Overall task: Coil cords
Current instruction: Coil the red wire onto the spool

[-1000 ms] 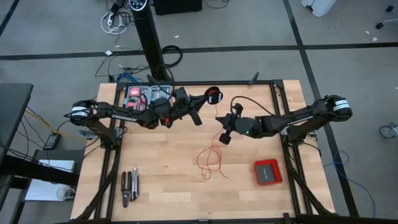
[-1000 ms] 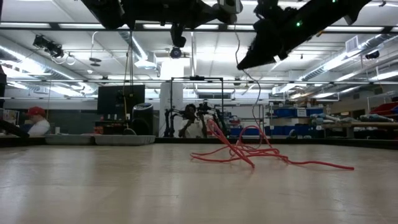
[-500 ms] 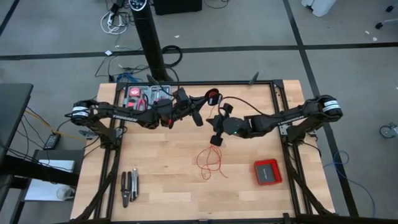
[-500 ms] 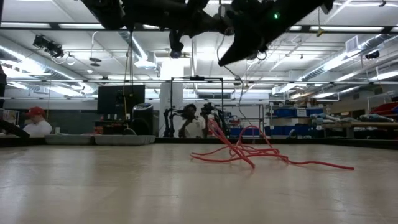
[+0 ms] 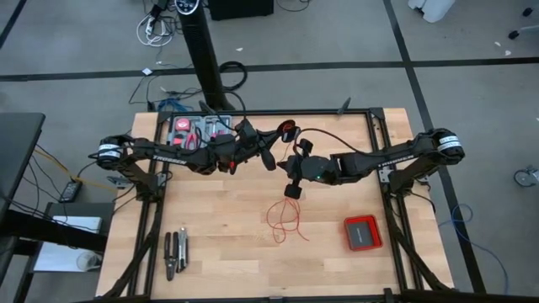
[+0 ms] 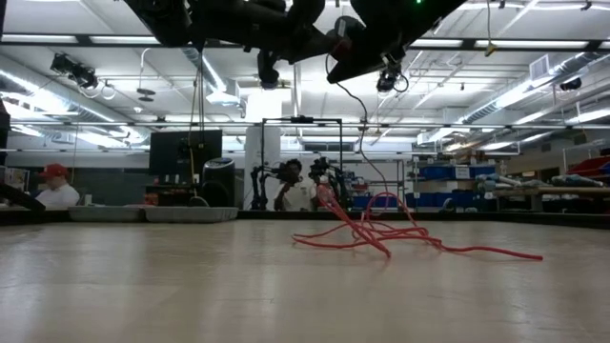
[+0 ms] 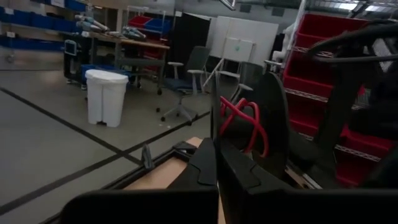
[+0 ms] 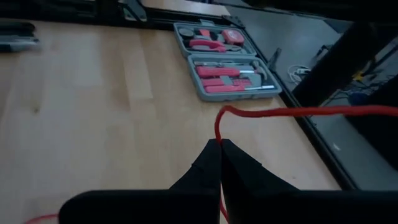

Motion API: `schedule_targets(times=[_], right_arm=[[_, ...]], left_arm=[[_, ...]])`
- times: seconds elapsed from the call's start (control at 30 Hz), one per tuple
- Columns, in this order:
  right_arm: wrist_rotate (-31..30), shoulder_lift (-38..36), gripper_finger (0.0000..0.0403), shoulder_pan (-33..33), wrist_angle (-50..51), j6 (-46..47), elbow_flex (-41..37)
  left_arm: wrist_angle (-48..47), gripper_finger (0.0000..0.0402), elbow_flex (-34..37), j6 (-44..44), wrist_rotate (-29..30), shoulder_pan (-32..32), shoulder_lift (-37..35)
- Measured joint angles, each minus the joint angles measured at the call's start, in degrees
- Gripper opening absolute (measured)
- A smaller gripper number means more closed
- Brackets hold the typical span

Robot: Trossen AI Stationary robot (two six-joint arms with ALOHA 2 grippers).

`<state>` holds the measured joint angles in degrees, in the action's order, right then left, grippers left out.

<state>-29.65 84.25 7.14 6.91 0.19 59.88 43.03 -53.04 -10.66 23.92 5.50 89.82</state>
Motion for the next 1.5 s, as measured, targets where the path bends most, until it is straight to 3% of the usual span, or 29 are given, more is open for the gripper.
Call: schedule_targets(times=[0.37,0.97,1.17,1.5], right_arm=[[11.1,0.0,0.0,-3.5,4.7,6.7,0.0],[11.9,-0.2,0.0,-6.4,2.1,4.9,0.0],[14.7,-0.2,0.0,-6.7,1.9,4.0,0.0],[9.3,0.0,0.0,-3.1,-3.4,-3.4,0.0]], left_arm=[[-2.1,0.0,0.0,0.3,1.5,0.1,0.5],[-5.4,0.0,0.0,9.0,2.5,0.1,0.5],[-5.1,0.0,0.0,6.5,2.4,0.1,0.5],[-4.6,0.0,0.0,-0.3,4.9,0.2,0.7]])
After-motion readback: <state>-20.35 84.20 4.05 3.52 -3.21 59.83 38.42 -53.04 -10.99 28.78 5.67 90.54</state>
